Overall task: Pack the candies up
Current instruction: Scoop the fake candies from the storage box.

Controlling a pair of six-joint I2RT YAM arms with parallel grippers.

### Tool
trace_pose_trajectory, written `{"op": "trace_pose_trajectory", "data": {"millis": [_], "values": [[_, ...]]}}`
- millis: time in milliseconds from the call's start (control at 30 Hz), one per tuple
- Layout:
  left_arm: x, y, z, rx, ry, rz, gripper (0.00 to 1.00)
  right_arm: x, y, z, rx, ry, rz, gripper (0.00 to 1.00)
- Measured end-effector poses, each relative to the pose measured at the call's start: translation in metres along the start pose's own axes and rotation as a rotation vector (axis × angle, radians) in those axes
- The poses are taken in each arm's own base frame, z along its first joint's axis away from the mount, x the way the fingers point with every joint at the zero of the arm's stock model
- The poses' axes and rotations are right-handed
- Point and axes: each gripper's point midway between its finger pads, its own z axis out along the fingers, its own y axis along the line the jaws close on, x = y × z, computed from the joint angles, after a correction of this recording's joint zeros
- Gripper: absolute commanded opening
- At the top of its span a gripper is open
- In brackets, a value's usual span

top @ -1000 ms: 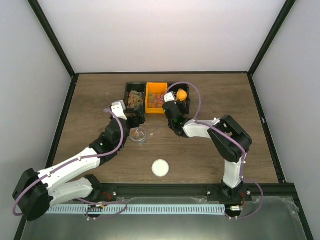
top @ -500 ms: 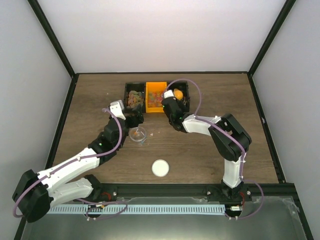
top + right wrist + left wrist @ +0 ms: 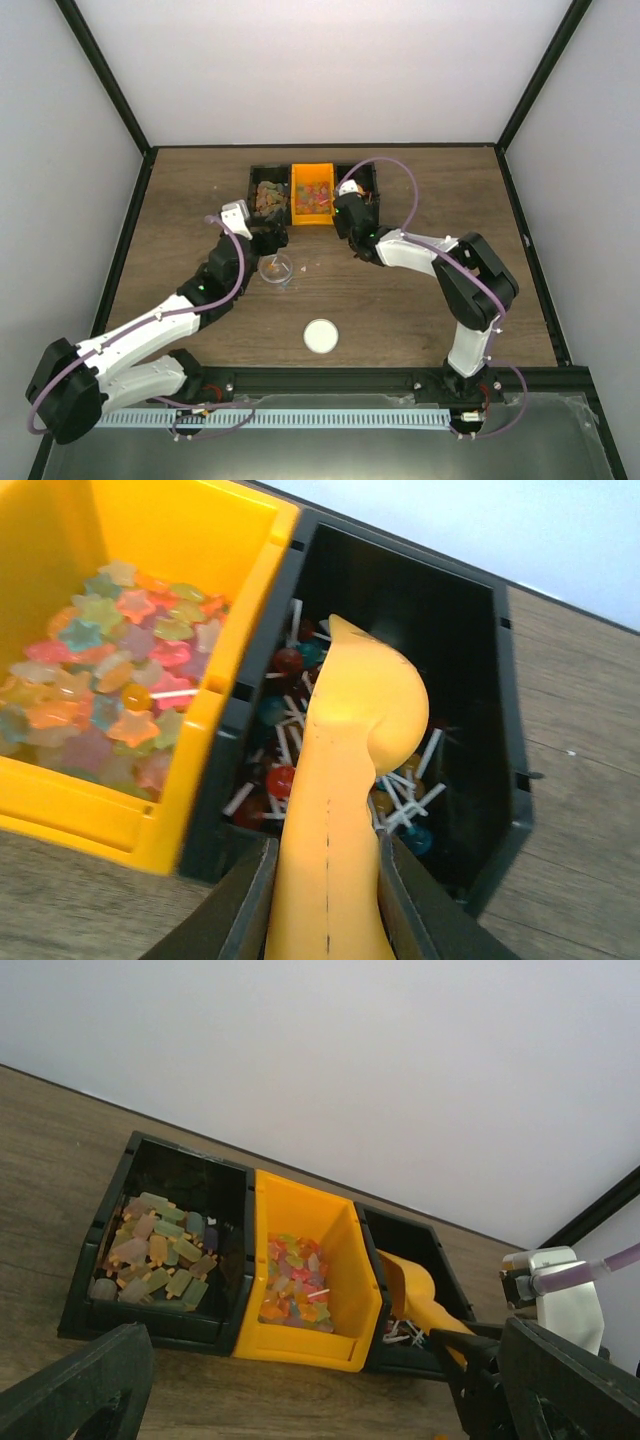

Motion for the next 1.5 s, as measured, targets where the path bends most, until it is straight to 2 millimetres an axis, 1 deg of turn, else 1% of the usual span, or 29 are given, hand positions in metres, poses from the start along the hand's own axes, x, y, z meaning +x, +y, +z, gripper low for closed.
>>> {"op": "trace_pose_trajectory", "data": {"millis": [133, 233, 333, 467, 600, 667, 833, 900, 933, 1000, 1133, 1500], "values": [[0.004, 0.0, 0.002, 0.002, 0.013, 0.001, 0.96, 0.009, -0.012, 0.0, 0.073, 0.022, -0.032, 0.01], [0.006, 0.001, 0.004, -0.001, 0.02, 0.003, 0.96, 0.015, -0.014, 0.001, 0.091, 0.033, -0.046, 0.01], [0.008, 0.002, 0.005, -0.003, 0.025, 0.005, 0.96, 0.016, -0.011, 0.002, 0.074, 0.035, -0.044, 0.01], [0.008, 0.004, 0.007, -0.006, 0.029, 0.002, 0.96, 0.018, 0.001, 0.002, -0.008, 0.034, -0.011, 0.01], [0.008, 0.004, 0.007, -0.003, 0.032, -0.002, 0.96, 0.019, 0.004, -0.004, -0.09, 0.036, 0.05, 0.01], [0.008, 0.005, 0.007, -0.002, 0.033, -0.003, 0.96, 0.017, 0.002, -0.006, -0.128, 0.037, 0.097, 0.01], [0.008, 0.005, 0.008, 0.001, 0.036, -0.005, 0.96, 0.021, -0.007, -0.01, -0.21, 0.053, 0.242, 0.01], [0.009, 0.005, 0.008, 0.002, 0.038, -0.006, 0.96, 0.021, -0.011, -0.011, -0.246, 0.058, 0.313, 0.01], [0.008, 0.005, 0.008, 0.002, 0.038, -0.007, 0.96, 0.022, -0.011, -0.012, -0.288, 0.066, 0.375, 0.01], [0.009, 0.005, 0.008, 0.004, 0.04, -0.008, 0.96, 0.022, -0.02, -0.012, -0.308, 0.064, 0.439, 0.01], [0.009, 0.005, 0.008, 0.006, 0.042, -0.011, 0.96, 0.028, -0.03, -0.015, -0.388, 0.078, 0.589, 0.01], [0.01, 0.005, 0.009, 0.01, 0.047, -0.019, 0.96, 0.04, -0.044, -0.022, -0.51, 0.106, 0.872, 0.01]]}}
